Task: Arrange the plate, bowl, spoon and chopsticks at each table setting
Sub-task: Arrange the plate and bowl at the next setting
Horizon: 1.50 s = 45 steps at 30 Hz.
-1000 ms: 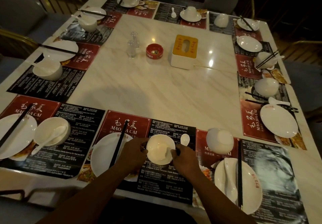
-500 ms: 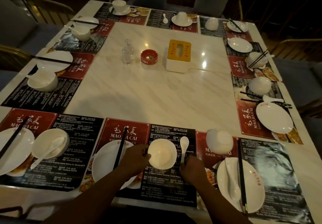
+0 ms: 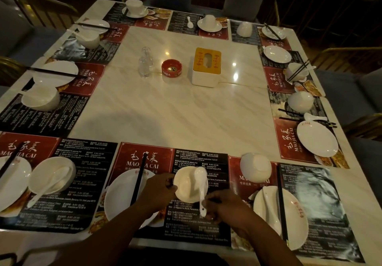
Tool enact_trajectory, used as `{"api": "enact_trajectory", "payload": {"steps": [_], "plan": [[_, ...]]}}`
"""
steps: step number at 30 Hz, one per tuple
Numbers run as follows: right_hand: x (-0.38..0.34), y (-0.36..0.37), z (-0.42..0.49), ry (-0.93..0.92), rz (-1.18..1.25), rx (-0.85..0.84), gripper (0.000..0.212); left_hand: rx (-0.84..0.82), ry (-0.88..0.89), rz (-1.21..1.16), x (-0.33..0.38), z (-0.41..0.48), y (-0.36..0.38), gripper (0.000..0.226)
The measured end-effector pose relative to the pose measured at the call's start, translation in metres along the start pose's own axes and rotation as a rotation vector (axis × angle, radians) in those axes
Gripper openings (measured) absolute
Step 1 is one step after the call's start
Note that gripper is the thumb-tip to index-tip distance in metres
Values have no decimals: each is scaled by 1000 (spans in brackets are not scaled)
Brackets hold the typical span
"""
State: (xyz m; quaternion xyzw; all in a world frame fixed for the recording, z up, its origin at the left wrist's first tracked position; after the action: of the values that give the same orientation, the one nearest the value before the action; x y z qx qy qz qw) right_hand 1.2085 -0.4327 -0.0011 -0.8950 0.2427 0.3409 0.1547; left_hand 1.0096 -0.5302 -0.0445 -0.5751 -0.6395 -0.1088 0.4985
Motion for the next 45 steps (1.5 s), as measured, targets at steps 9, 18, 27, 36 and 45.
{"api": "enact_trajectory", "payload": {"steps": [9,18,27,36,45], "plan": [[2,26,3,70,-49,51,18,85,113,187,8,4,-17,21],[8,23,11,61,-109,126,16,79,144,175,5,6,-13,26],[-22,22,8,-491,-816,167,50,49,151,170,5,14,-6,31],[-20,45,7,-578,-1199,3,54,29,188,172,10,14,-5,31],[-18,43,9,-595,-1133,14,48,6,187,156,6,16,-4,34]]}}
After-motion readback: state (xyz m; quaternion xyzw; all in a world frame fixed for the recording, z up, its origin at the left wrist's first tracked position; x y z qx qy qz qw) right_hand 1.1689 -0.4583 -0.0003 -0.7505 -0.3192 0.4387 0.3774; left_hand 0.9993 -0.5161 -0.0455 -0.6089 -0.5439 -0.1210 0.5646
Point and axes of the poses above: each hand's wrist, its own z-axis towards the middle knuckle, its own y-axis out of the palm, x = y × z, the point moved 6 cm from there along z, towards the middle knuckle, and after that the axes turned 1 degree about -y, right-handed, at the moved point
